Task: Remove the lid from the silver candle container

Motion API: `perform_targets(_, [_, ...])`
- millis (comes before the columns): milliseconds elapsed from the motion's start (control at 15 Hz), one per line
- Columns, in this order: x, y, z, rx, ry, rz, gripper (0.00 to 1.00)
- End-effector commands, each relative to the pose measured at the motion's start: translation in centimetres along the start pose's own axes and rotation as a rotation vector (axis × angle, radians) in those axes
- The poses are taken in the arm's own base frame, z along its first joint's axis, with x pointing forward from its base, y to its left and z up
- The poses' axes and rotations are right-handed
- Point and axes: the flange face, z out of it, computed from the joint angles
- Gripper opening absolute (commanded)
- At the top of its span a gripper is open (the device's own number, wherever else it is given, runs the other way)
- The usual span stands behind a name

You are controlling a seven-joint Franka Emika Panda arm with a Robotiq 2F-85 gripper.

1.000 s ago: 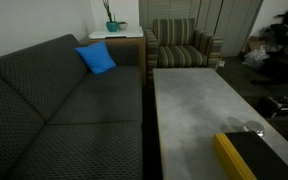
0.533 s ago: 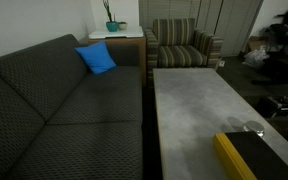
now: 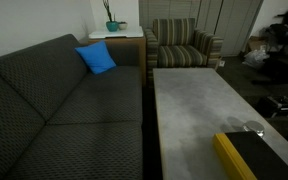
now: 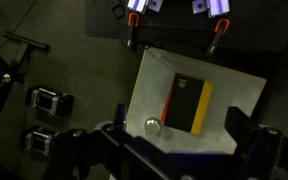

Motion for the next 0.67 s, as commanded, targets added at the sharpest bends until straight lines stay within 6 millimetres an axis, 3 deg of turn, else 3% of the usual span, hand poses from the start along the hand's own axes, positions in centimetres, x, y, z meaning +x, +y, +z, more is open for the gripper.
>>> perform_targets(0, [-0.4,0.0,2.2,-0.063,0.12,-0.025,1.0])
perform_targets(400, [0.2,1.2,9.0,-0.019,0.297,0.06,1.0])
perform_targets(467, [2.4,2.0,7.2,-0.014,0.29,0.086,1.0])
perform_targets(600, [2.5,2.9,9.7,0.03,0.229,0.173,1.0])
